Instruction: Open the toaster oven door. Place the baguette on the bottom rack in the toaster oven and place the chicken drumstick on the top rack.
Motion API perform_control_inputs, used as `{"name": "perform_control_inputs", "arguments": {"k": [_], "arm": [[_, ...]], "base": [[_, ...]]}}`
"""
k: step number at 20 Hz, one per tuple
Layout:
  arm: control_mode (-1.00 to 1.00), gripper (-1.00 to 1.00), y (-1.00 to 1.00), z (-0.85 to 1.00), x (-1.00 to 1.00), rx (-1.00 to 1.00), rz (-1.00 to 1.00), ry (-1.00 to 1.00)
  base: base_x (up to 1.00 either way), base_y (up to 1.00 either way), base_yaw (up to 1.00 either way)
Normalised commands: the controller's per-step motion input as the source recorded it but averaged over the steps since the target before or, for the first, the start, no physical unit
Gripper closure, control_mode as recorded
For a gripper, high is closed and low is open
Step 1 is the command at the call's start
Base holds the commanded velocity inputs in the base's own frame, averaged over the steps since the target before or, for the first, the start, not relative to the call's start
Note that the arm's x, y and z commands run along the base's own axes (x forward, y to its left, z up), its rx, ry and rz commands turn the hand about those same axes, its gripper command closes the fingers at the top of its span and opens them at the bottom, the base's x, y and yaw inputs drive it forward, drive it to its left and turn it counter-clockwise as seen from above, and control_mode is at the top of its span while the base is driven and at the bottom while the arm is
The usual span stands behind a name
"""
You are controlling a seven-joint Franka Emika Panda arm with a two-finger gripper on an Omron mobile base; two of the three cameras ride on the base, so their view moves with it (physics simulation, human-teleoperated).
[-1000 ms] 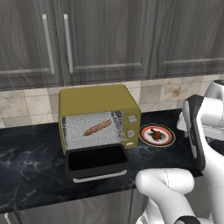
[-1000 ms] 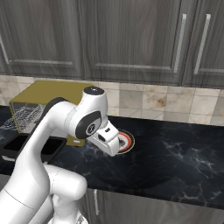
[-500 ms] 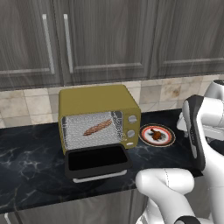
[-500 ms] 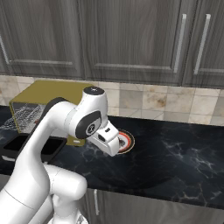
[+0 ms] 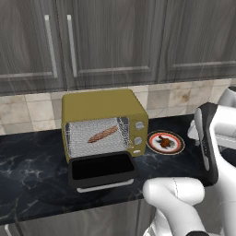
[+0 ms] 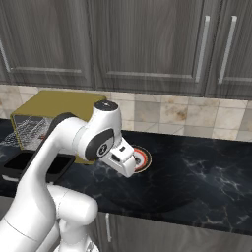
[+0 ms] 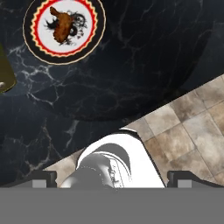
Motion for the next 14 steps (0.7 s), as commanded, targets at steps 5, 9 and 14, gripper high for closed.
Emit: {"name": "perform_control_inputs", "arguments": {"k": [5,9,14], "arm": [[-1.00,-1.00,-0.21,-0.17,-0.02,0.02,0.34,-0.23],[-1.00,-1.00,-0.13,-0.12,0.20,0.10,0.16,-0.09],[-1.00,-1.00,-0.10,0.00,0.39,0.09,0.08,0.00]], "base": [[0.00,0.00,0.00],[0.00,0.00,0.00],[0.00,0.00,0.00]]}}
